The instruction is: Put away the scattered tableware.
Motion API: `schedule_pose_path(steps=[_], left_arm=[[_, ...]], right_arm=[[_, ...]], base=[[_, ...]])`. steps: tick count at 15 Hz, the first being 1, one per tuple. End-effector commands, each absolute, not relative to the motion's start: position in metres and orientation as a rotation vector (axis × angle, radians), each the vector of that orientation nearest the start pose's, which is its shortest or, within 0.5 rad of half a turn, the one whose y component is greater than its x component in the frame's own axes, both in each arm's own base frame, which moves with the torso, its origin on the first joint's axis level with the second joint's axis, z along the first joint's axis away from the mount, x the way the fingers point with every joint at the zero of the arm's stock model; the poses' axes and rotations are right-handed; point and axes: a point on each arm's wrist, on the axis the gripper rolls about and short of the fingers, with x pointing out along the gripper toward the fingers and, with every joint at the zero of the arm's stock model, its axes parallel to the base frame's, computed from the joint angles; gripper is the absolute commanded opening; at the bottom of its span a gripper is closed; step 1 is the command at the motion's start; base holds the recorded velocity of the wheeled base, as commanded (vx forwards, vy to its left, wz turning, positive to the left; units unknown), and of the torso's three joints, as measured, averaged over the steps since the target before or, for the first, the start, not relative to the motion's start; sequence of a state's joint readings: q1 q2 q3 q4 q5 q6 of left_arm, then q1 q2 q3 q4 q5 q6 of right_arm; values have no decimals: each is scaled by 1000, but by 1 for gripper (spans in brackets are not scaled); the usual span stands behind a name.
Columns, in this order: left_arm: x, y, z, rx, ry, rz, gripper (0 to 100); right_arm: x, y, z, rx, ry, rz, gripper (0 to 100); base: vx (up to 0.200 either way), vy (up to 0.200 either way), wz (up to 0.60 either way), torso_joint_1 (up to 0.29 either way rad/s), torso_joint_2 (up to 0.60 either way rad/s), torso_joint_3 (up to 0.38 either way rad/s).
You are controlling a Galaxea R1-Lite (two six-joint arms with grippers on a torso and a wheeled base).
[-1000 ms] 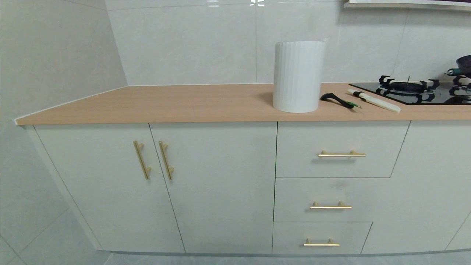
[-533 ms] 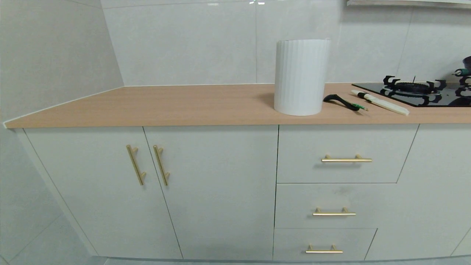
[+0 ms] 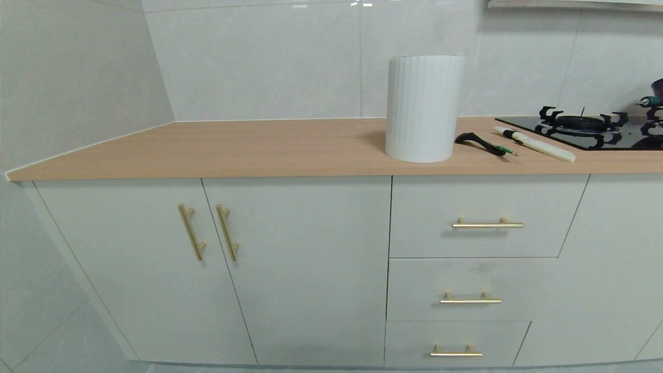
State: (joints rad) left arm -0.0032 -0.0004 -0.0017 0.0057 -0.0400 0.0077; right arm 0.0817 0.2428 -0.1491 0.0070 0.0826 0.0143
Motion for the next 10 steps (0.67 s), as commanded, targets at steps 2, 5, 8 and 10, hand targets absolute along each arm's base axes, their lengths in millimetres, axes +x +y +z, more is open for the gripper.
schedule_pose_path(steps=[2, 5, 8, 10], left_arm=[[-23, -1, 75, 8, 4, -43, 100], [-23, -1, 75, 8, 4, -43, 100], [-23, -1, 75, 8, 4, -43, 100], [-23, -1, 75, 8, 4, -43, 100]], right_arm=[[78, 15, 141, 2, 536, 243, 100], [139, 25, 144, 58, 660, 236, 100], [209, 36, 115, 62, 701, 225, 100], [241, 41, 88, 60, 695, 216, 100]], base=[[0, 0, 0, 0, 0, 0], [0, 0, 0, 0, 0, 0], [0, 0, 0, 0, 0, 0], [0, 0, 0, 0, 0, 0]])
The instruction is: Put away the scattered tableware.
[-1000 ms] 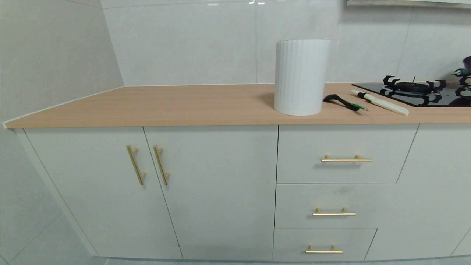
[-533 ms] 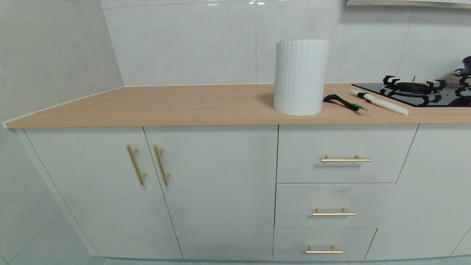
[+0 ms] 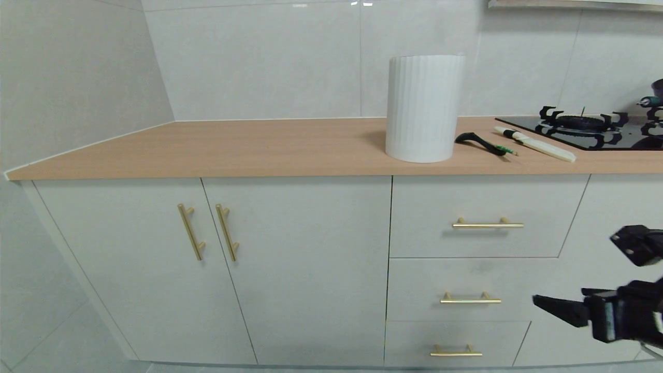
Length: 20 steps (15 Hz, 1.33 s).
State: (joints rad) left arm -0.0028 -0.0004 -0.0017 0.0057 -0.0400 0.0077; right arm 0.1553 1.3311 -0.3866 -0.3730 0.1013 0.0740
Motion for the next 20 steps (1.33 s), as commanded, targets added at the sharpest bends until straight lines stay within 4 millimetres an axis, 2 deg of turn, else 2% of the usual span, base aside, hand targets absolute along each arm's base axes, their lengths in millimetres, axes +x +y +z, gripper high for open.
schedule_pose_path(steps=[1, 3, 5, 7, 8, 10, 13, 20], left_arm=[[-23, -1, 75, 8, 4, -43, 100], [-23, -1, 75, 8, 4, -43, 100], [-23, -1, 75, 8, 4, -43, 100], [-23, -1, 75, 8, 4, -43, 100], [-23, -1, 75, 8, 4, -43, 100], [-23, -1, 75, 8, 4, -43, 100], [-23, -1, 75, 8, 4, -43, 100], [-23, -1, 75, 8, 4, -43, 100]], right_arm=[[265, 42, 63, 50, 676, 183, 100], [288, 41, 27, 42, 678, 146, 100], [298, 39, 0, 29, 698, 134, 100], [307, 40, -17, 19, 709, 134, 100], [317, 40, -36, 6, 724, 97, 100], [324, 40, -55, -3, 729, 75, 100], [330, 41, -65, -2, 706, 68, 100], [345, 41, -72, -4, 663, 23, 100]], base=[[0, 0, 0, 0, 0, 0], [0, 0, 0, 0, 0, 0], [0, 0, 0, 0, 0, 0], [0, 0, 0, 0, 0, 0], [0, 0, 0, 0, 0, 0], [0, 0, 0, 0, 0, 0], [0, 0, 0, 0, 0, 0], [0, 0, 0, 0, 0, 0]])
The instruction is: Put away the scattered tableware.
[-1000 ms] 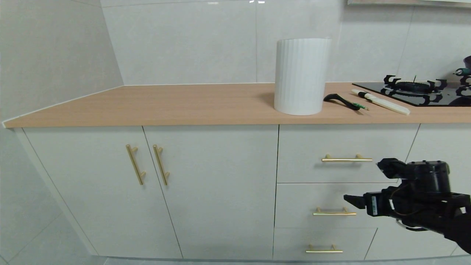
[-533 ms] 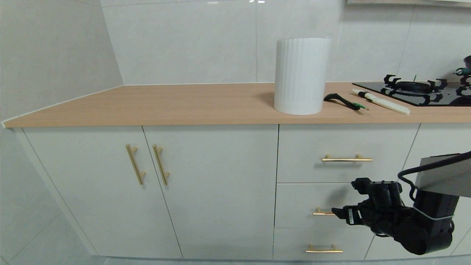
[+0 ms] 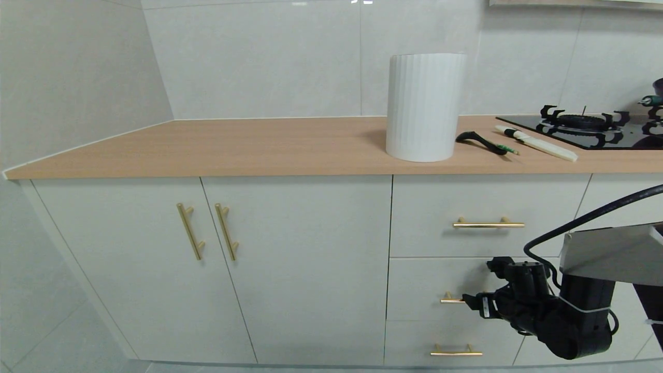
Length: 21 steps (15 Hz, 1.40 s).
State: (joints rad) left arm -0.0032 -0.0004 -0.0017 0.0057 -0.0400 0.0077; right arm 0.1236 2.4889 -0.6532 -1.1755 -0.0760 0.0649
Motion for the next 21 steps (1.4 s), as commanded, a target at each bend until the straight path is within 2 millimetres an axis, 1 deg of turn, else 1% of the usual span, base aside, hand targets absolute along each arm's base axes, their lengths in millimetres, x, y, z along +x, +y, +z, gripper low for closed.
schedule_pose_path(steps=[1, 7, 17, 19, 20, 21], left_arm=[[-23, -1, 75, 8, 4, -43, 100], [-23, -1, 75, 8, 4, -43, 100], [-23, -1, 75, 8, 4, -43, 100], [-23, -1, 75, 8, 4, -43, 100], [-23, -1, 75, 8, 4, -43, 100], [-23, -1, 75, 8, 4, -43, 100]], right_arm=[[345, 41, -72, -1, 663, 22, 100], [347, 41, -75, -1, 665, 20, 100], [338, 40, -78, -8, 698, 21, 100], [322, 39, -73, -14, 728, 7, 100], [312, 38, -68, -14, 742, 7, 100], [299, 36, -59, -19, 754, 8, 100]], base=[[0, 0, 0, 0, 0, 0], [0, 0, 0, 0, 0, 0], [0, 0, 0, 0, 0, 0], [0, 0, 0, 0, 0, 0], [0, 0, 0, 0, 0, 0], [0, 0, 0, 0, 0, 0]])
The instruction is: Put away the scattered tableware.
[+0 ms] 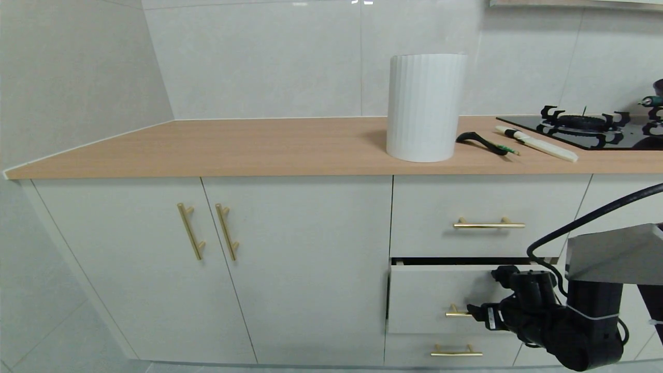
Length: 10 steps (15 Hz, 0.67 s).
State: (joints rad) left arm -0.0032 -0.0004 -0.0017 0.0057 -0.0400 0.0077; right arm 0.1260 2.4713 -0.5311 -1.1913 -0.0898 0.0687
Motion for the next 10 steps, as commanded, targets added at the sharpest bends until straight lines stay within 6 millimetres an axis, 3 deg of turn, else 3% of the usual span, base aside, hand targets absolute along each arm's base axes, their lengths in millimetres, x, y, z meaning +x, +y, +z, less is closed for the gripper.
schedule_pose_path(steps=[1, 3, 4, 6, 7, 8, 10], left_arm=[[-23, -1, 75, 8, 4, -43, 100], [-23, -1, 75, 8, 4, -43, 100], [-23, -1, 75, 8, 4, -43, 100], [-23, -1, 75, 8, 4, -43, 100], [-23, -1, 75, 8, 4, -43, 100], [-23, -1, 75, 8, 4, -43, 100], [-23, -1, 75, 8, 4, -43, 100]], right_arm=[[287, 35, -49, -21, 764, 8, 100], [260, 31, -10, -19, 716, 23, 100], [257, 31, -2, -18, 695, 24, 100], [242, 36, 46, -34, 627, 58, 100], [240, 38, 54, -34, 614, 67, 100], [238, 42, 77, -36, 578, 86, 100], [242, 46, 93, -36, 554, 98, 100]], base=[[0, 0, 0, 0, 0, 0], [0, 0, 0, 0, 0, 0], [0, 0, 0, 0, 0, 0], [0, 0, 0, 0, 0, 0], [0, 0, 0, 0, 0, 0], [0, 0, 0, 0, 0, 0], [0, 0, 0, 0, 0, 0]])
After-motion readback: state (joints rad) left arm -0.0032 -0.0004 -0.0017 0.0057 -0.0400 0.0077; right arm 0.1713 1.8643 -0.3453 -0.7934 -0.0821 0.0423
